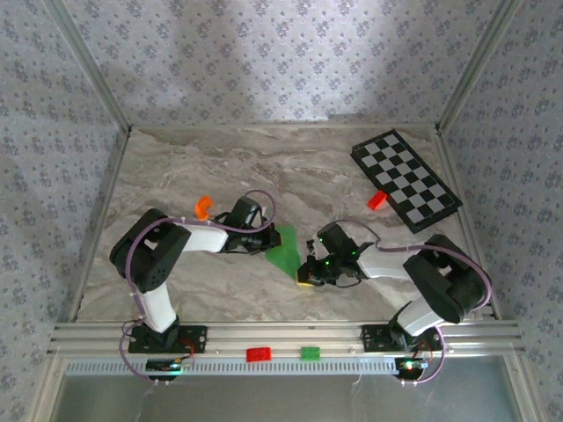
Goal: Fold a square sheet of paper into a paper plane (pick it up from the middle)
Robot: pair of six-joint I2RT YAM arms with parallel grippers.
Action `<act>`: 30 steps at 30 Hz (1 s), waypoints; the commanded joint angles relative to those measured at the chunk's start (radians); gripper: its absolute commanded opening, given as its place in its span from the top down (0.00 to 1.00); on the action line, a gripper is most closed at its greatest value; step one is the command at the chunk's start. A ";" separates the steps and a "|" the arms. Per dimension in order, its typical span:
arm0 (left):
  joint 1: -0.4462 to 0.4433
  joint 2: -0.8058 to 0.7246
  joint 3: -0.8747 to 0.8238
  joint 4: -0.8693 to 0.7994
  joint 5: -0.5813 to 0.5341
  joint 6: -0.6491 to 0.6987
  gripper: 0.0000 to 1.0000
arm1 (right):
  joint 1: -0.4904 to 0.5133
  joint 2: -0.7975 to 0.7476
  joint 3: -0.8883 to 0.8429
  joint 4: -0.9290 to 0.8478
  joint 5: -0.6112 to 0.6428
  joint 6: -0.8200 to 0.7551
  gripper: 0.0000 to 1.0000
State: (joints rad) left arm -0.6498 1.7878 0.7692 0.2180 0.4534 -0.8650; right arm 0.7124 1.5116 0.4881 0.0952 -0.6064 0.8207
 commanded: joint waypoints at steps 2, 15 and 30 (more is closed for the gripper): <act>0.006 0.078 -0.061 -0.143 -0.105 0.002 0.98 | 0.013 -0.016 -0.077 -0.078 0.007 0.023 0.95; 0.005 0.079 -0.058 -0.138 -0.096 -0.002 0.98 | -0.019 -0.190 0.034 -0.162 0.064 0.022 1.00; 0.005 0.080 -0.059 -0.138 -0.094 0.000 0.98 | -0.006 0.146 0.112 -0.093 0.025 0.004 1.00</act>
State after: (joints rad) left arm -0.6498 1.7882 0.7628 0.2337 0.4572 -0.8803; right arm 0.6987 1.6417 0.6567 0.0162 -0.5911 0.8223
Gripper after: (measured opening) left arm 0.053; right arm 0.063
